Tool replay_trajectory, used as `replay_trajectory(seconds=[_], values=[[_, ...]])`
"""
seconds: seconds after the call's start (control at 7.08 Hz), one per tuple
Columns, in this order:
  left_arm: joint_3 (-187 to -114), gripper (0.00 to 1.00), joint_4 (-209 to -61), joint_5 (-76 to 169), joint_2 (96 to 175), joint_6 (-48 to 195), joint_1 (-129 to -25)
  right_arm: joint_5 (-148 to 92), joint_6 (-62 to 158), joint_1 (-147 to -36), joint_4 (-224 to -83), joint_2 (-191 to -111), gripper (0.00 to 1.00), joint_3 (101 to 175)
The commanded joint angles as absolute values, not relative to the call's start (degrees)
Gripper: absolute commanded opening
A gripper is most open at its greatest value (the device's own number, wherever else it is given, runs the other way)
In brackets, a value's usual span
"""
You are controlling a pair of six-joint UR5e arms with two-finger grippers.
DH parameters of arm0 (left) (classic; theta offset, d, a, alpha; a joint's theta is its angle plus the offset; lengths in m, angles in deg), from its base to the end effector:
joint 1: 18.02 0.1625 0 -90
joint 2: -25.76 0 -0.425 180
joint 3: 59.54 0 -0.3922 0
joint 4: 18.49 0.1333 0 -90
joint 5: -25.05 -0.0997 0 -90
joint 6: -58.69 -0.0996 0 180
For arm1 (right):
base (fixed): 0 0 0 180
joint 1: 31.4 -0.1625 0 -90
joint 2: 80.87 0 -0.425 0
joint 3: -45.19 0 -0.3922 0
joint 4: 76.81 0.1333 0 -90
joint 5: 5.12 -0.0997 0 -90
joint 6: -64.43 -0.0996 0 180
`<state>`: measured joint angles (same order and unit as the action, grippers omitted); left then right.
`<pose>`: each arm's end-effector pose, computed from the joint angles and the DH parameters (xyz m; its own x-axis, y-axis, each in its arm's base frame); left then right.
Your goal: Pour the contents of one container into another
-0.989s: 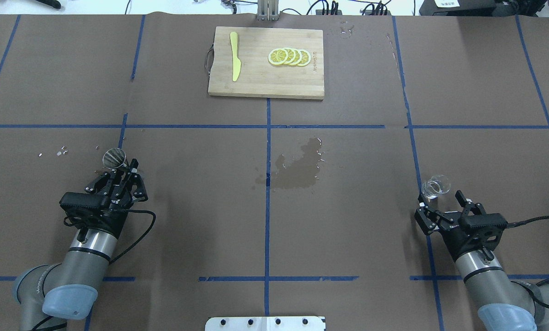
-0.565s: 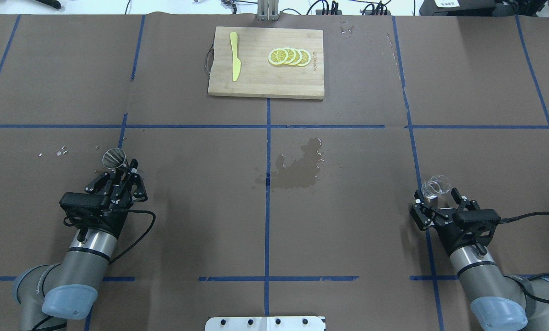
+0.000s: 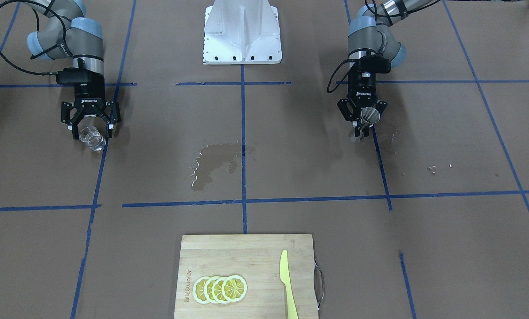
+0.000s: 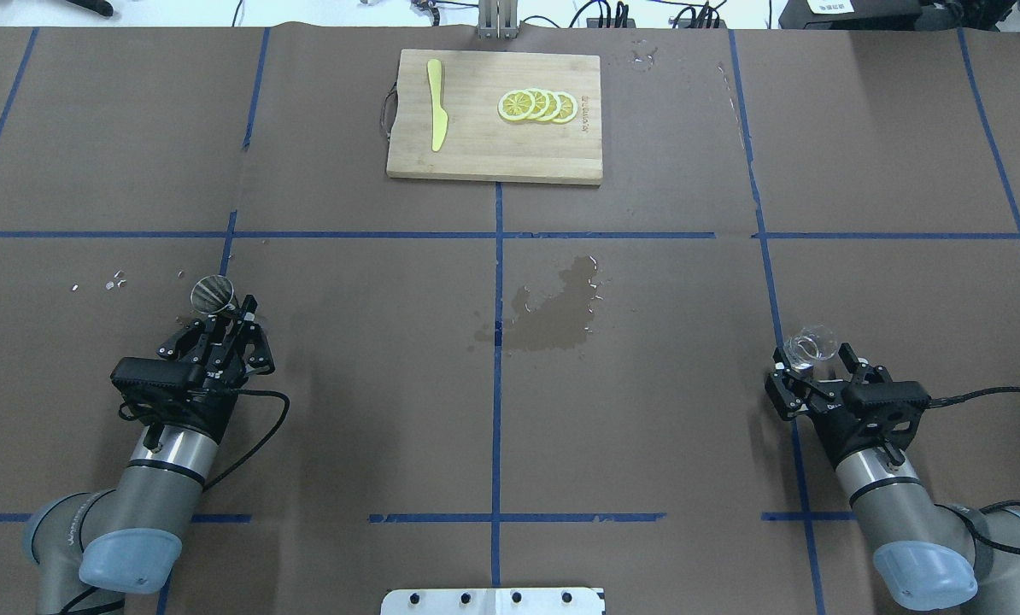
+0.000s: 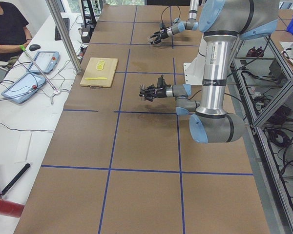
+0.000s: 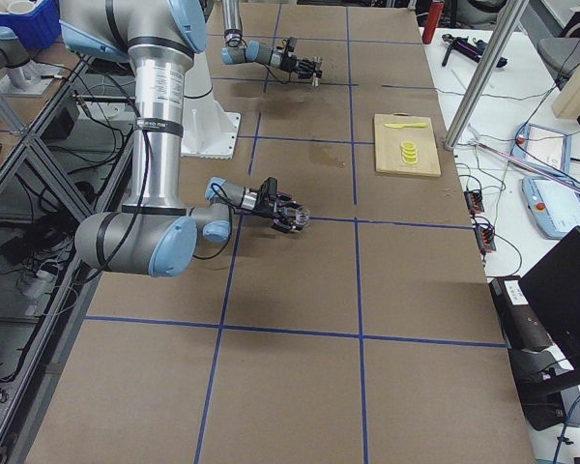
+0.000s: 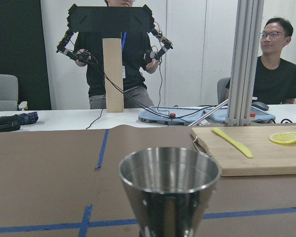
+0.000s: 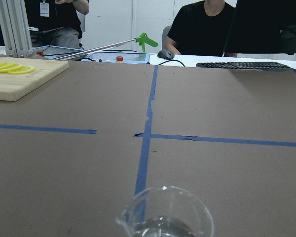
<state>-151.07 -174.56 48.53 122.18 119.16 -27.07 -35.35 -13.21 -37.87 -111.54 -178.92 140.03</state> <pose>0.4600 -0.3007 0.4457 0.6966 0.0879 -0.7120 0.6782 0.2430 0.6935 -0.4054 -0.2667 0.5575 0.7538 -0.0230 0.6567 -0.5860 0.4285 0.6877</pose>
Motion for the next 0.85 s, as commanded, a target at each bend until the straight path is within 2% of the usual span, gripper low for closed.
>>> replay_trajectory(seconds=[0.0,0.71], values=[[-151.12,0.00,-174.50,48.52,122.18,119.07,-27.07,-35.70,-12.66,-38.51,-111.52,-178.08,0.94,139.85],[-151.47,0.00,-174.59,48.52,122.00,119.07,-27.07,-37.37,-11.86,-40.10,-111.52,-177.02,0.92,139.06]])
